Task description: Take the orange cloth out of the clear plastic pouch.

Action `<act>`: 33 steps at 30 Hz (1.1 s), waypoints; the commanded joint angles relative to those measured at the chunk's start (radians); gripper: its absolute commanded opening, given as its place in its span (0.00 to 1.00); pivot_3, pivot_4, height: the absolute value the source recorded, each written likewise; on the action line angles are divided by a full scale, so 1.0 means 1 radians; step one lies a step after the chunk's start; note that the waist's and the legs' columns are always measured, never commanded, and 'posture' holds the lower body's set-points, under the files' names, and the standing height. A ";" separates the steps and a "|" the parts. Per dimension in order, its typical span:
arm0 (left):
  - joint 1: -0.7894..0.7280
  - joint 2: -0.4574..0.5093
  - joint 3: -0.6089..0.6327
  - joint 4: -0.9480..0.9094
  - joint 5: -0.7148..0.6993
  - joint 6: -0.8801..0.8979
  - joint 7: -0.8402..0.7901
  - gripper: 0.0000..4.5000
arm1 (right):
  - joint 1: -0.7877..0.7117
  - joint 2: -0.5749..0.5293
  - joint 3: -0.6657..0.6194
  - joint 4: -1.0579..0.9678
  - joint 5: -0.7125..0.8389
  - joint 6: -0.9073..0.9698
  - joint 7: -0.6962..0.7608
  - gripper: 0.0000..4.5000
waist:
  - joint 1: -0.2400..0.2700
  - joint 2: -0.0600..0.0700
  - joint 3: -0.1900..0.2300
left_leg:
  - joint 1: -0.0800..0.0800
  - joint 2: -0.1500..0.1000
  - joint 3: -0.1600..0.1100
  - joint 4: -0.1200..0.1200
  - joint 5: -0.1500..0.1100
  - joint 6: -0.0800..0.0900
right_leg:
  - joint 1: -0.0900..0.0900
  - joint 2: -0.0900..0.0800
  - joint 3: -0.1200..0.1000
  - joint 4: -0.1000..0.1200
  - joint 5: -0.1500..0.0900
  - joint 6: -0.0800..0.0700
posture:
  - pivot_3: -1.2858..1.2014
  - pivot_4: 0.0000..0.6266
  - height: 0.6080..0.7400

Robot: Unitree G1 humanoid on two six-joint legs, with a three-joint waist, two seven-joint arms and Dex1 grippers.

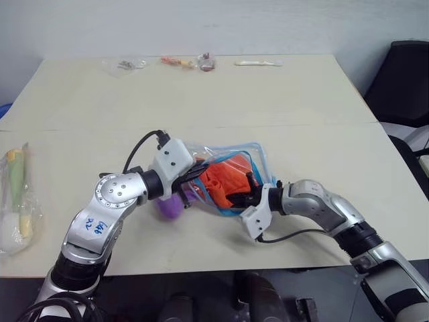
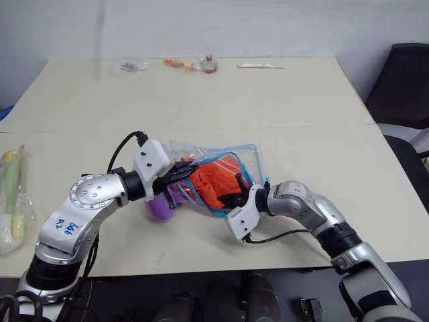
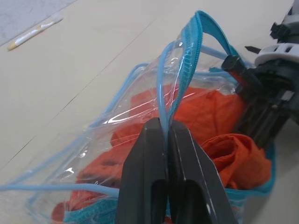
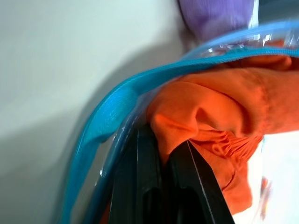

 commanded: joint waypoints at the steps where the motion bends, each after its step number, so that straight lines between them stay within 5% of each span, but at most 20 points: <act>1: 0.025 0.007 -0.007 0.032 0.039 -0.052 0.001 0.00 | 0.035 -0.067 -0.026 -0.138 0.183 -0.043 0.057 0.01 | 0.003 0.000 0.000 | 0.000 0.000 -0.001 0.000 0.000 0.000 | 0.000 -0.001 0.000 0.000 0.000 0.000 | 0.52 0.24 1.00; 13: 0.065 0.029 -0.058 0.152 0.171 -0.199 0.003 0.00 | 0.119 -0.239 -0.179 -0.539 0.771 0.455 0.292 0.01 | 0.005 0.000 0.000 | 0.000 0.000 -0.001 0.000 0.000 0.000 | 0.000 -0.001 -0.002 0.000 0.000 0.000 | 0.52 0.24 1.00; 25: 0.101 0.000 0.010 0.168 0.149 -0.182 -0.004 0.00 | 0.049 -0.446 -0.537 -0.520 1.218 0.958 0.513 0.01 | 0.028 0.000 0.000 | -0.001 0.000 -0.001 0.000 -0.001 0.002 | 0.000 -0.001 -0.003 -0.001 0.000 0.000 | 0.52 0.24 1.00; 29: 0.153 0.057 0.055 0.072 0.092 -0.197 -0.090 0.28 | -0.119 -0.451 -0.574 -0.297 1.132 0.999 0.495 0.00 | 0.025 0.000 0.001 | -0.001 0.000 0.000 0.000 -0.001 0.002 | 0.000 -0.002 -0.002 -0.001 0.001 0.000 | 0.52 0.24 1.00; 33: 0.221 0.149 0.189 -0.064 -0.077 -0.098 -0.213 0.58 | -0.277 -0.425 -0.504 0.005 0.809 0.735 0.419 0.00 | 0.018 -0.001 0.001 | -0.002 0.000 0.003 -0.001 -0.001 0.002 | -0.006 -0.001 -0.001 0.000 0.001 0.000 | 0.52 0.24 1.00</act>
